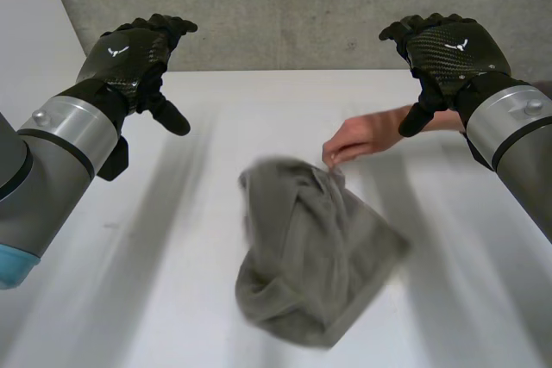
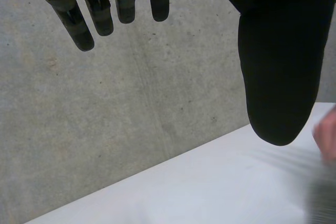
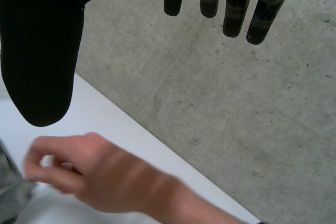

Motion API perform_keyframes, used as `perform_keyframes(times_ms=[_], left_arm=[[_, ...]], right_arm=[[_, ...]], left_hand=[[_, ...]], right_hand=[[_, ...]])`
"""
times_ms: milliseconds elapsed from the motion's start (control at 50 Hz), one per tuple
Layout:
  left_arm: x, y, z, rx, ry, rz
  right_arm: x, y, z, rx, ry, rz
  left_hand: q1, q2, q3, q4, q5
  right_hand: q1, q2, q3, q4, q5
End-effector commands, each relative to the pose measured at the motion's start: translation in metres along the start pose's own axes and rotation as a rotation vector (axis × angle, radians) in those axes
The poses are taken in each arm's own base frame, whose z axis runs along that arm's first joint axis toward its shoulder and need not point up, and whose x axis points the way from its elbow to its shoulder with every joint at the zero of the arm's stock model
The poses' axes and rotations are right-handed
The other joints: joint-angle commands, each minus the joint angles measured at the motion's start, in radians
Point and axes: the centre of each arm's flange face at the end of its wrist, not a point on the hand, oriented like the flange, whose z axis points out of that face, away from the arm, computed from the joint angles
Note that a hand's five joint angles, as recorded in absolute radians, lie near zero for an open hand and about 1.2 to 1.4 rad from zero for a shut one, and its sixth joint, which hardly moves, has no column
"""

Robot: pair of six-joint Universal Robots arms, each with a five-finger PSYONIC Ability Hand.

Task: Fold the towel.

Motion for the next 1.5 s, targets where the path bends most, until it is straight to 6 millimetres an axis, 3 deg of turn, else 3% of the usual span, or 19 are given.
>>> perform_keyframes(times_ms=[20,380,500,540,600,660,760,920,980,1040,1080,1100,1140,1260,1300,1420,1460,1480,1500], left_arm=[[0.001,0.0,-0.001,0.0,0.002,0.001],[0.003,0.013,0.004,-0.045,0.009,0.024],[0.02,0.03,-0.003,-0.115,0.073,0.1],[0.046,0.046,-0.016,-0.169,0.194,0.173],[0.063,0.062,-0.031,-0.213,0.293,0.258],[0.07,0.07,-0.039,-0.229,0.335,0.298],[0.095,0.088,-0.074,-0.272,0.454,0.411],[0.101,0.115,-0.107,-0.352,0.52,0.437],[0.103,0.125,-0.109,-0.352,0.527,0.438],[0.103,0.132,-0.109,-0.352,0.526,0.441],[0.103,0.14,-0.107,-0.346,0.521,0.441],[0.103,0.14,-0.107,-0.346,0.521,0.441],[0.103,0.138,-0.102,-0.302,0.505,0.442],[0.098,0.132,-0.083,-0.208,0.425,0.444],[0.083,0.13,-0.063,-0.158,0.338,0.455],[0.052,0.126,-0.033,-0.097,0.216,0.555],[0.018,0.125,-0.011,-0.104,0.105,0.626],[0.018,0.125,-0.011,-0.104,0.104,0.626],[0.0,0.125,-0.004,-0.121,0.053,0.655]], right_arm=[[0.0,0.0,0.0,0.0,0.0,0.001],[0.0,0.001,-0.001,-0.017,-0.002,-0.009],[-0.004,0.014,-0.011,-0.191,-0.053,-0.098],[-0.006,0.018,-0.014,-0.236,-0.073,-0.111],[-0.009,0.032,-0.017,-0.323,-0.107,-0.107],[-0.012,0.051,-0.019,-0.389,-0.129,-0.09],[-0.025,0.079,-0.023,-0.427,-0.201,-0.069],[-0.042,0.117,-0.021,-0.39,-0.249,-0.05],[-0.047,0.128,-0.019,-0.397,-0.247,-0.034],[-0.049,0.136,-0.018,-0.421,-0.249,-0.007],[-0.049,0.139,-0.018,-0.431,-0.25,-0.003],[-0.049,0.141,-0.017,-0.435,-0.249,-0.002],[-0.049,0.141,-0.018,-0.436,-0.25,-0.002],[-0.049,0.14,-0.016,-0.43,-0.244,-0.003],[-0.048,0.139,-0.016,-0.428,-0.242,-0.004],[-0.048,0.137,-0.017,-0.426,-0.241,-0.002],[-0.048,0.138,-0.017,-0.428,-0.242,-0.002],[-0.049,0.138,-0.018,-0.428,-0.245,-0.002],[-0.049,0.138,-0.018,-0.428,-0.245,-0.002]], left_hand=[[0.011,0.016,0.015,0.014,-0.021],[0.058,0.063,0.062,0.061,0.025],[0.111,0.116,0.115,0.114,0.078],[0.114,0.119,0.118,0.117,0.081],[0.114,0.119,0.118,0.117,0.081],[0.12,0.125,0.124,0.123,0.087],[0.187,0.192,0.191,0.19,0.155],[0.196,0.201,0.2,0.199,0.164],[0.199,0.204,0.203,0.202,0.166],[0.217,0.222,0.221,0.22,0.184],[0.558,0.563,0.562,0.561,0.525],[0.56,0.565,0.564,0.563,0.528],[0.894,0.898,0.898,0.896,0.861],[1.226,1.231,1.23,1.229,1.194],[1.226,1.231,1.23,1.229,1.194],[1.226,1.231,1.23,1.229,1.194],[1.226,1.231,1.23,1.229,1.194],[1.226,1.231,1.23,1.229,1.194],[1.226,1.231,1.23,1.229,1.194]], right_hand=[[-0.006,0.007,0.008,0.0,-0.026],[-0.006,0.007,0.008,0.0,-0.026],[-0.006,0.007,0.008,0.0,-0.026],[-0.006,0.007,0.008,0.0,-0.026],[-0.006,0.007,0.008,0.0,-0.026],[-0.006,0.007,0.008,0.0,-0.026],[-0.006,0.007,0.008,0.0,-0.026],[-0.006,0.007,0.008,0.0,-0.026],[-0.006,0.007,0.008,0.0,-0.026],[-0.006,0.007,0.008,0.0,-0.026],[-0.006,0.007,0.008,0.0,-0.026],[-0.006,0.007,0.008,0.0,-0.026],[-0.006,0.007,0.008,0.0,-0.026],[-0.006,0.007,0.008,0.0,-0.026],[-0.006,0.007,0.008,0.0,-0.026],[-0.006,0.007,0.008,0.0,-0.026],[-0.006,0.007,0.008,0.0,-0.026],[-0.006,0.007,0.008,0.0,-0.026],[-0.006,0.007,0.008,0.0,-0.026]])
